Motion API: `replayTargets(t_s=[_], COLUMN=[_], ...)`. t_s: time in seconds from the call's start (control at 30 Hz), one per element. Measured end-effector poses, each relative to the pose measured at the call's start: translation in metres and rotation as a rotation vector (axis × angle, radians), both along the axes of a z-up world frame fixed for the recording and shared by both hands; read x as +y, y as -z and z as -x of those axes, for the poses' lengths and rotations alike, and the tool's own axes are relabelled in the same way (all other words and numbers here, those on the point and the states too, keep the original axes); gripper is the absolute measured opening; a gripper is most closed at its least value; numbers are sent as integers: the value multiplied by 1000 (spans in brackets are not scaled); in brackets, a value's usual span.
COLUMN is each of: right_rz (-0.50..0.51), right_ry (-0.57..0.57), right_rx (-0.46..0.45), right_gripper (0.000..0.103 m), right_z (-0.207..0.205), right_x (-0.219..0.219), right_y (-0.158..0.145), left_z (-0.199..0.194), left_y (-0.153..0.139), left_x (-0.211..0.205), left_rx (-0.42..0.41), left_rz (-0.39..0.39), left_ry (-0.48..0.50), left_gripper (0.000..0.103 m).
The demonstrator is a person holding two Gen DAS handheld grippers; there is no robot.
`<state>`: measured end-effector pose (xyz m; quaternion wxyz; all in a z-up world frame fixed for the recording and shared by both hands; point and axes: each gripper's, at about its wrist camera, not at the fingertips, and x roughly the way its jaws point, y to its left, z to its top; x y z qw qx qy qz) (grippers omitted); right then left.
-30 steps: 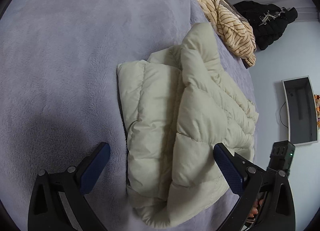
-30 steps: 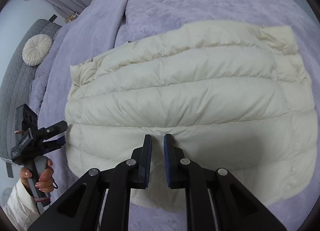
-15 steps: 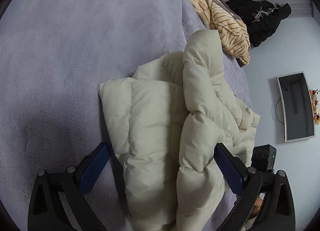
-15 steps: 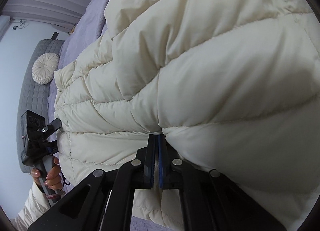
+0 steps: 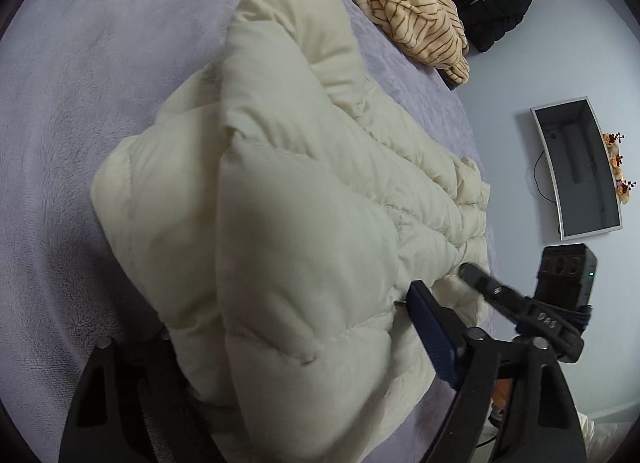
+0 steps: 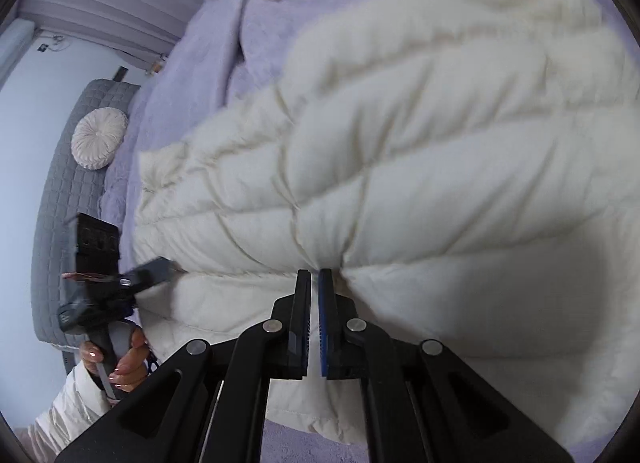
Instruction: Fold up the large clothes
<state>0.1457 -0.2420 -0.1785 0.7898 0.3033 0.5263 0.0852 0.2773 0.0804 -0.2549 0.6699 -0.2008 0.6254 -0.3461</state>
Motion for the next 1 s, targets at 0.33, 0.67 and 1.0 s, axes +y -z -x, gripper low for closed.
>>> replayTargets(t_s=[0.33, 0.67, 1.0], right_rz=[116, 109, 37], right_ry=[-11, -50, 8], right_rx=[-6, 102, 5], right_gripper=[1, 0, 2], right_z=[-84, -99, -39], right_x=[-14, -15, -40], right_y=[28, 47, -12], left_z=[14, 20, 23], left_y=[-34, -71, -90], left_x=[-2, -26, -37], left_rx=[-92, -120, -164], left_rz=[9, 14, -75], left_ry=[8, -2, 12], left_gripper=[35, 35, 35])
